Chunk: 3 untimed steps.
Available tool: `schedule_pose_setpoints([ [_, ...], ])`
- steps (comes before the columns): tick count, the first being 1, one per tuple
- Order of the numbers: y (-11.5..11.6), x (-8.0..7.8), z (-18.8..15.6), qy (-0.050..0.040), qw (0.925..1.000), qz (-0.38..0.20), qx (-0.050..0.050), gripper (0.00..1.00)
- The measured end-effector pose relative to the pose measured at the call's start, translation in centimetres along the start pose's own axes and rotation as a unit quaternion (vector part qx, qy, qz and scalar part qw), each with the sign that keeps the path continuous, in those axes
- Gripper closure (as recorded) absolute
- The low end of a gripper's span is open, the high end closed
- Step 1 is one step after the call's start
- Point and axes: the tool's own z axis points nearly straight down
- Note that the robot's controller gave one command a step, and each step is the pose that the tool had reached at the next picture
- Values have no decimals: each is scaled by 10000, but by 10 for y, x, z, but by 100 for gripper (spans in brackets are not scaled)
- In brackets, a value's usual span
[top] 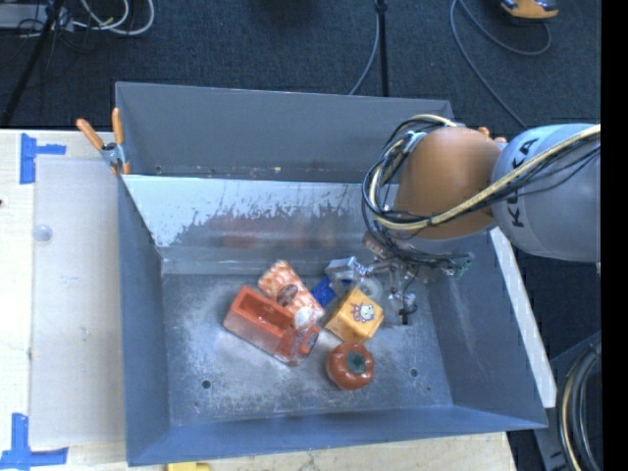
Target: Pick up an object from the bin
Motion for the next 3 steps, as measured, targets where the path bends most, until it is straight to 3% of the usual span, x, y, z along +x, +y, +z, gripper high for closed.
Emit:
schedule_pose_setpoints([
  [1, 6, -6, 14, -18, 9983, -582, 13, 100],
  [3, 9, -4, 1, 14, 9983, -575, -43, 100],
])
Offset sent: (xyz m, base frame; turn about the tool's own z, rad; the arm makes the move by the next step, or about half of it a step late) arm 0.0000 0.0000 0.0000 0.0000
